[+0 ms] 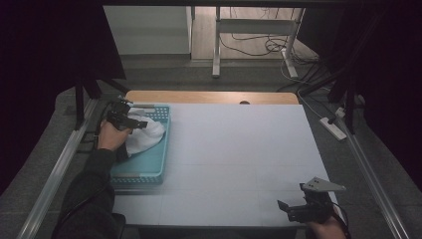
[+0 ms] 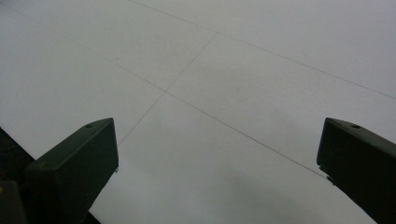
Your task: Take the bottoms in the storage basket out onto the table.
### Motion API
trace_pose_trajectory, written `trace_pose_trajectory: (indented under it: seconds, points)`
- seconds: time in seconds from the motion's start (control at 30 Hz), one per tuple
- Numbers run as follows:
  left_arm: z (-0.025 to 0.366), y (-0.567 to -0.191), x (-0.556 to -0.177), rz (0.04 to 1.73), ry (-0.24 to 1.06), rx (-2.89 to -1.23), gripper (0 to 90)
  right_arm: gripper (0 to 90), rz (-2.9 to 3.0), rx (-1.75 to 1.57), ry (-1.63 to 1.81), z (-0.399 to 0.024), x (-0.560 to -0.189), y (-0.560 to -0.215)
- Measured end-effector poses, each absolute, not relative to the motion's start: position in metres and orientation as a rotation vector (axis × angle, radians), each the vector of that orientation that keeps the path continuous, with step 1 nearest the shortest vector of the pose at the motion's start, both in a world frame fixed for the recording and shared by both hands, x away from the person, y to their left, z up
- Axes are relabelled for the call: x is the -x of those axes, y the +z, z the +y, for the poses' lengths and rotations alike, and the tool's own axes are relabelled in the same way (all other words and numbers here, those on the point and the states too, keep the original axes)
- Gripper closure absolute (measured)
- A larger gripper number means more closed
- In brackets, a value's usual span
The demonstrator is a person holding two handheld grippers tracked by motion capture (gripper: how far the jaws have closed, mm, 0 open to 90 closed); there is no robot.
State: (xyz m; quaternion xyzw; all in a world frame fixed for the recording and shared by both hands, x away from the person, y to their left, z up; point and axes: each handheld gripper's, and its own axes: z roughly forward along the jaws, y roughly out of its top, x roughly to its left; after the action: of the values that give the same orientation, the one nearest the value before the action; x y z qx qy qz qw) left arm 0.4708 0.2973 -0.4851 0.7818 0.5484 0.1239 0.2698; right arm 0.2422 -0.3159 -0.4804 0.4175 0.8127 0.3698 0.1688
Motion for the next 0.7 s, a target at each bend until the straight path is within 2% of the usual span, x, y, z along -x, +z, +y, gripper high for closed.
trace_pose_trajectory:
  seconds: [0.7]
  points:
    - [0.278,-0.515,-0.491,1.548,0.178,-2.246,0.0,0.0,2.316,-1.179,1.047,-0.316,-0.242,-0.48]
